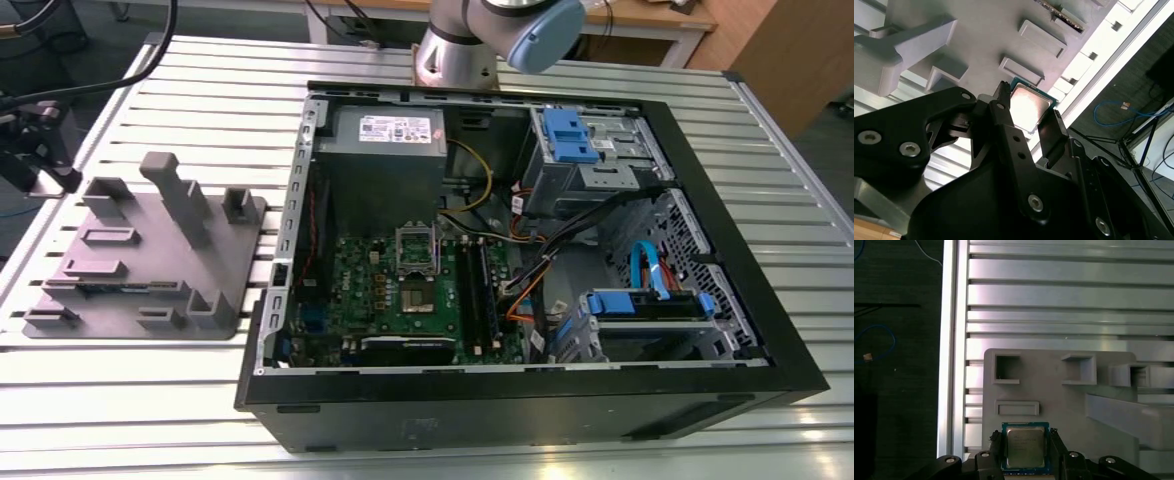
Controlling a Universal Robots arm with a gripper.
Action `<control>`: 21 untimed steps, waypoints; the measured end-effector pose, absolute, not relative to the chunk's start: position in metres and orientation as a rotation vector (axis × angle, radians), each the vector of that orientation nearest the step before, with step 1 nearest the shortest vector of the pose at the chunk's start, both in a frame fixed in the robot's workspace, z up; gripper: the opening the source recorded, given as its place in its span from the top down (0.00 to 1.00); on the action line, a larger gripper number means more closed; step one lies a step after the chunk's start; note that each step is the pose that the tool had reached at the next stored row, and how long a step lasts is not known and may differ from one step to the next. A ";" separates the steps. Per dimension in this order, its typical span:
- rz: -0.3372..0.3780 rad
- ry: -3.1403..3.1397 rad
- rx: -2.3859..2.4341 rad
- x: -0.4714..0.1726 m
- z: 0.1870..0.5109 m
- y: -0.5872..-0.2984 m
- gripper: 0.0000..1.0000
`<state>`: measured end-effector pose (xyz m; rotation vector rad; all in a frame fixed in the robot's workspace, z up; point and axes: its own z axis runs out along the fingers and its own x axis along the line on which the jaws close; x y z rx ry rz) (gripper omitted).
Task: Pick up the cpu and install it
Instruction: 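Pick up the cpu and move it towards the insertion slot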
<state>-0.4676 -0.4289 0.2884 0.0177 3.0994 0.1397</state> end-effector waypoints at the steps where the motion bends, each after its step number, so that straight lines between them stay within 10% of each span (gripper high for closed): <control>1: 0.140 3.099 0.018 -0.467 0.288 -0.429 0.53; 21: 0.140 3.099 0.018 -0.467 0.300 -0.429 0.53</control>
